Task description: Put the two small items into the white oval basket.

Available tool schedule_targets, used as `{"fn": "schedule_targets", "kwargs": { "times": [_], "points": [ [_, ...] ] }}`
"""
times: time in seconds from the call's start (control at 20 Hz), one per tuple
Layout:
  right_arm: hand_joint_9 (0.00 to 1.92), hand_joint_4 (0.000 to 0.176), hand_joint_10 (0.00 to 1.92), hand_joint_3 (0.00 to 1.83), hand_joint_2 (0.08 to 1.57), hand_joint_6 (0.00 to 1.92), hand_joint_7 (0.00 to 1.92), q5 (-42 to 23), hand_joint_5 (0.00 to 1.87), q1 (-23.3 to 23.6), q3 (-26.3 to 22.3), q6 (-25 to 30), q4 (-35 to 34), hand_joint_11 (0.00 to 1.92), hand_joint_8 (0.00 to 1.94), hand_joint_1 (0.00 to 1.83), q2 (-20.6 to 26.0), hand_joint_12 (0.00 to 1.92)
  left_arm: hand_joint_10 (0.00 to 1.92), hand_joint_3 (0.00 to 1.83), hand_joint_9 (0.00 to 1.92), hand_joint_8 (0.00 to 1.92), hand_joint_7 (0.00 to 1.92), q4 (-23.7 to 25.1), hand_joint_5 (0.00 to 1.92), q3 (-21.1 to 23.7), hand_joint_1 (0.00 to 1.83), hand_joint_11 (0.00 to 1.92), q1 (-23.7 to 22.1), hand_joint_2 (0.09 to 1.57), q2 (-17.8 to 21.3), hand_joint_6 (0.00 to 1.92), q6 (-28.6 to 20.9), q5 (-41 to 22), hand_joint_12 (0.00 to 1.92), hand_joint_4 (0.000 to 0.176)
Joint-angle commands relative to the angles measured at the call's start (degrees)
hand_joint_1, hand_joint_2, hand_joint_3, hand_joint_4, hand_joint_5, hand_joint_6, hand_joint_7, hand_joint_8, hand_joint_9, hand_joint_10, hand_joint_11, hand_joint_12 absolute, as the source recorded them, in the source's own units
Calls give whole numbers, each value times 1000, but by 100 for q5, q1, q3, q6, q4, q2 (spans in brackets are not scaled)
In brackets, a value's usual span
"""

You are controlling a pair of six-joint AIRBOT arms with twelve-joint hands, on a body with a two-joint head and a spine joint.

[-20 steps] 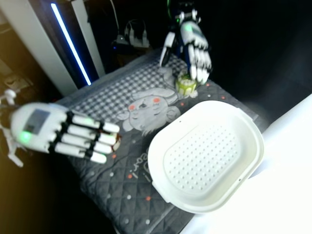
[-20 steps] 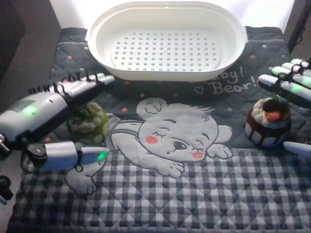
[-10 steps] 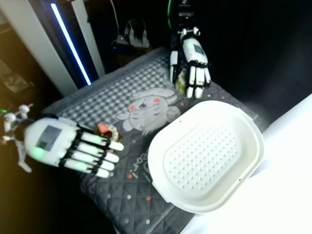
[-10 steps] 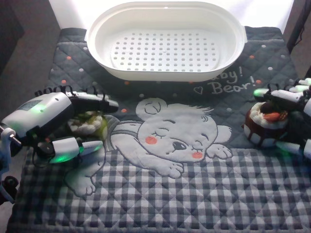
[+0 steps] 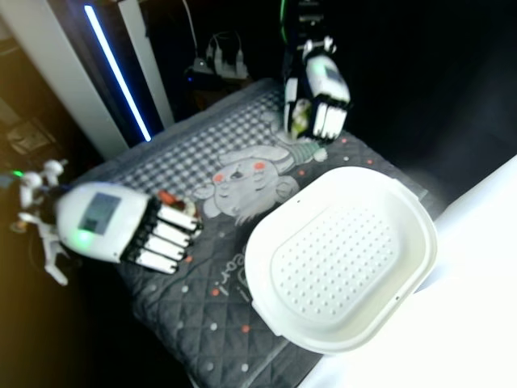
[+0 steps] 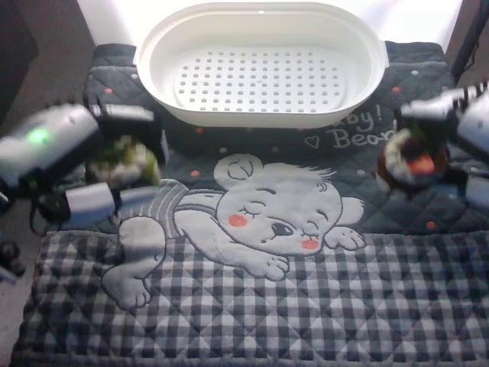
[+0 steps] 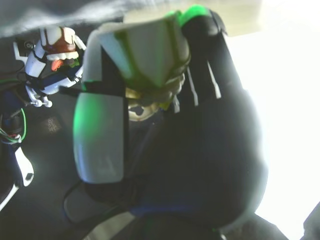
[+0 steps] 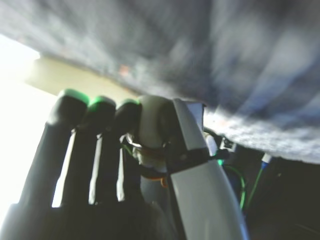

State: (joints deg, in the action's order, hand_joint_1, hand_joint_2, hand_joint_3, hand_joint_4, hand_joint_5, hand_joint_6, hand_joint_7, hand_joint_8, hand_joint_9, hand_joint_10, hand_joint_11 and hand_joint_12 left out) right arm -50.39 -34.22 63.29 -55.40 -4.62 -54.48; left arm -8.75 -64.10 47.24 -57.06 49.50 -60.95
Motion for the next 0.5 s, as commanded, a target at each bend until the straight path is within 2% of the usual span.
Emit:
{"fn": "schedule_targets", "kwargs": {
  "times": [0.0, 0.05, 0.1, 0.15, 0.25, 0.3, 0.35, 0.4, 0.45],
  "points": [
    [671, 0, 1784, 0, 1290, 1434, 721, -716, 644, 154, 9, -23, 69, 752, 1547, 1134, 59, 1921, 1666, 0, 641, 1484, 810, -40, 616, -33, 1204, 693, -120, 1259, 62, 1301, -28, -857, 1921, 0],
    [779, 0, 1607, 0, 1244, 1389, 776, -715, 632, 287, 56, -23, 93, 790, 1334, 1291, 59, 1910, 1649, 0, 757, 1403, 845, -40, 656, -102, 1205, 798, -266, 1238, 56, 1277, -24, -843, 1921, 0],
    [904, 0, 1641, 0, 1251, 1372, 835, -710, 620, 435, 132, -23, 93, 920, 1418, 1219, 37, 1919, 1583, 0, 804, 1336, 856, -39, 667, -204, 1192, 822, -458, 1230, 15, 1315, -16, -749, 1921, 0],
    [944, 0, 1788, 5, 1269, 1313, 783, -685, 635, 574, 227, -33, 92, 1011, 1586, 1197, -27, 1921, 1531, 0, 862, 1339, 869, -33, 671, -341, 1203, 875, -690, 1225, -60, 1281, -3, -573, 1921, 0],
    [872, 0, 1661, 0, 1264, 1352, 805, -399, 633, 971, 526, -63, 92, 852, 1528, 1189, -269, 1914, 1362, 2, 665, 1439, 796, 64, 659, -687, 1172, 573, -1194, 1250, -271, 1313, -5, -63, 1867, 0],
    [853, 0, 1590, 0, 1247, 1342, 853, -119, 641, 1230, 710, -150, 92, 837, 1434, 1204, -435, 1884, 1357, 1, 636, 1468, 790, 188, 647, -931, 1178, 515, -1530, 1256, -432, 1314, -9, 307, 1861, 0],
    [827, 0, 1612, 0, 1246, 1285, 839, 128, 652, 1478, 863, -349, 86, 824, 1480, 1210, -580, 1914, 1549, 2, 691, 1403, 759, 322, 594, -1212, 1294, 469, -1915, 1256, -665, 1365, -10, 688, 1841, 0],
    [785, 0, 1534, 0, 1245, 1325, 843, 281, 647, 1634, 960, -561, 36, 764, 1430, 1197, -678, 1882, 1450, 3, 587, 1440, 775, 386, 601, -1418, 1183, 451, -2145, 1268, -847, 1402, -26, 964, 1883, 0],
    [785, 0, 1503, 0, 1237, 1416, 777, 454, 629, 1828, 1083, -783, -47, 676, 1312, 1295, -799, 1794, 1400, 0, 582, 1405, 795, 391, 624, -1643, 1162, 451, -2319, 1260, -1038, 1399, -25, 1205, 1898, 0]
  ]
}}
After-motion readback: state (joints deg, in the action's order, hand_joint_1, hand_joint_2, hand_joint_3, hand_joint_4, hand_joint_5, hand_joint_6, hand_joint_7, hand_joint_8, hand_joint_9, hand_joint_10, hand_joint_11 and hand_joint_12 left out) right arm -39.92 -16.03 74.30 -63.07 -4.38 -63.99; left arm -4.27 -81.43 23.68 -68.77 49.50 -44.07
